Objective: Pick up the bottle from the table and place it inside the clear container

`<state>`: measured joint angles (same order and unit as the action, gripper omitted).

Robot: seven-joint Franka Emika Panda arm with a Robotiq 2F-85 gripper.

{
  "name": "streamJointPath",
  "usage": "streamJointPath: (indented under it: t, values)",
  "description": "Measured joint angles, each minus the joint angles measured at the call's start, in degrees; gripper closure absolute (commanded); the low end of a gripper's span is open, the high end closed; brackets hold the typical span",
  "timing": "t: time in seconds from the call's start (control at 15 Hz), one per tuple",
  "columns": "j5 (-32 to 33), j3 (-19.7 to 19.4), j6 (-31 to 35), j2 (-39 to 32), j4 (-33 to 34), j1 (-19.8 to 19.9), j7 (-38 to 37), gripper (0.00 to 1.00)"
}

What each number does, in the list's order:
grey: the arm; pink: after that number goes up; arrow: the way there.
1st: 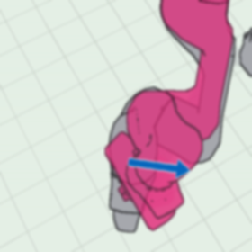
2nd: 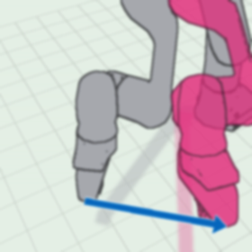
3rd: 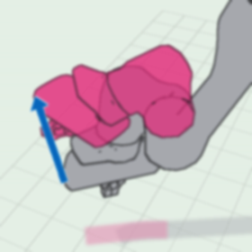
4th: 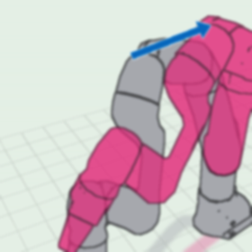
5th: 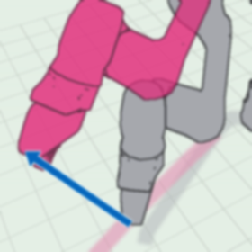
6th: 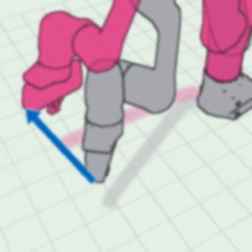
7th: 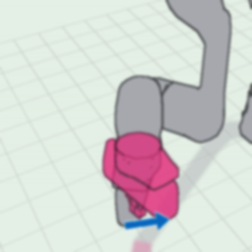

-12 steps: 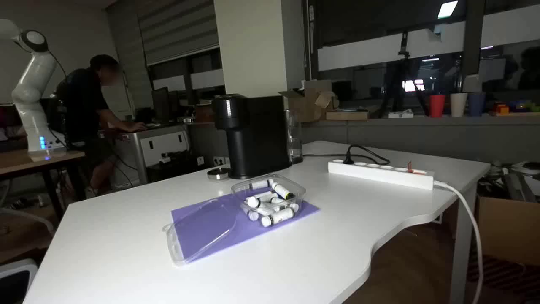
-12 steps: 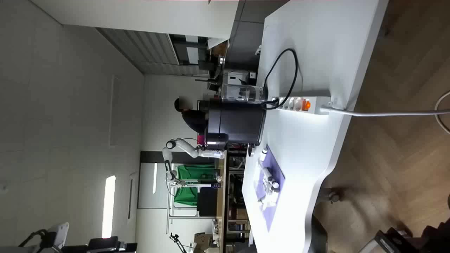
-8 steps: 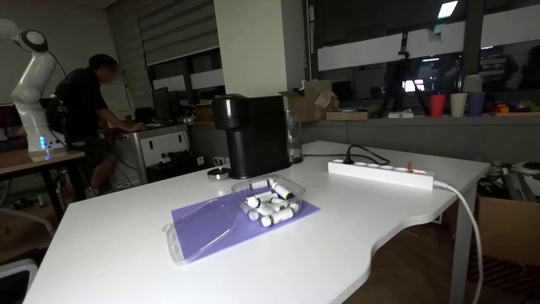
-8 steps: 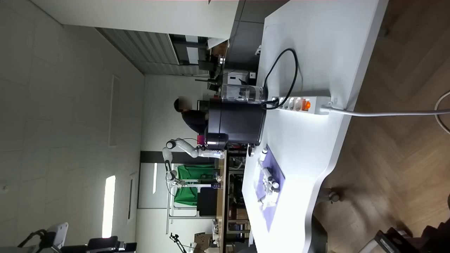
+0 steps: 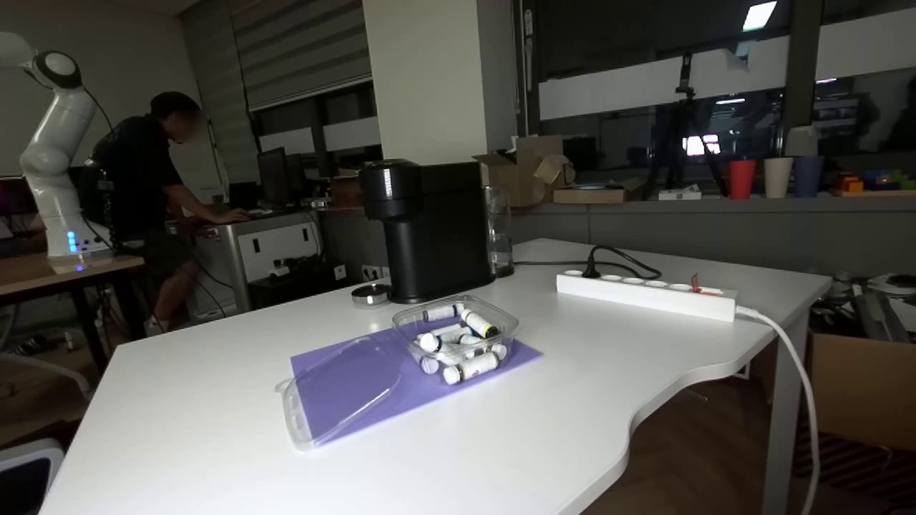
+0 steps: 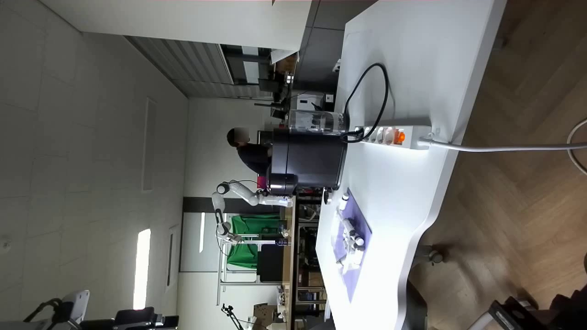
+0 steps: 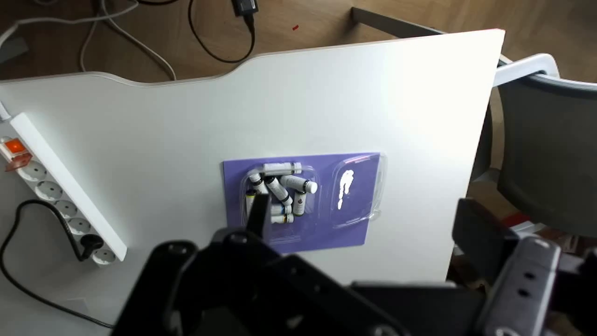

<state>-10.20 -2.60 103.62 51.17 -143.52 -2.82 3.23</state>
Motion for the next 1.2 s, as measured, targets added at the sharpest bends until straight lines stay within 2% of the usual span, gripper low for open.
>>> streamJointPath:
  t: [0.27,0.47,0.6,0.93,1.07,1.2]
  values:
    - [1.77,-1.9,5.1,-5.16,-0.01,-0.2,10.52,0.0]
    - [4.74,-4.11,14.94,-15.53,0.39,-0.26,17.98,0.0]
    - [6.98,-4.73,21.77,-23.34,1.7,-0.2,20.41,0.0]
    - [12.53,-4.06,34.01,-42.57,11.52,1.07,20.21,0.0]
    - [15.07,-3.56,36.02,-49.6,17.84,1.44,18.37,0.0]
    - [15.88,-2.64,34.83,-55.34,24.41,1.81,15.92,0.0]
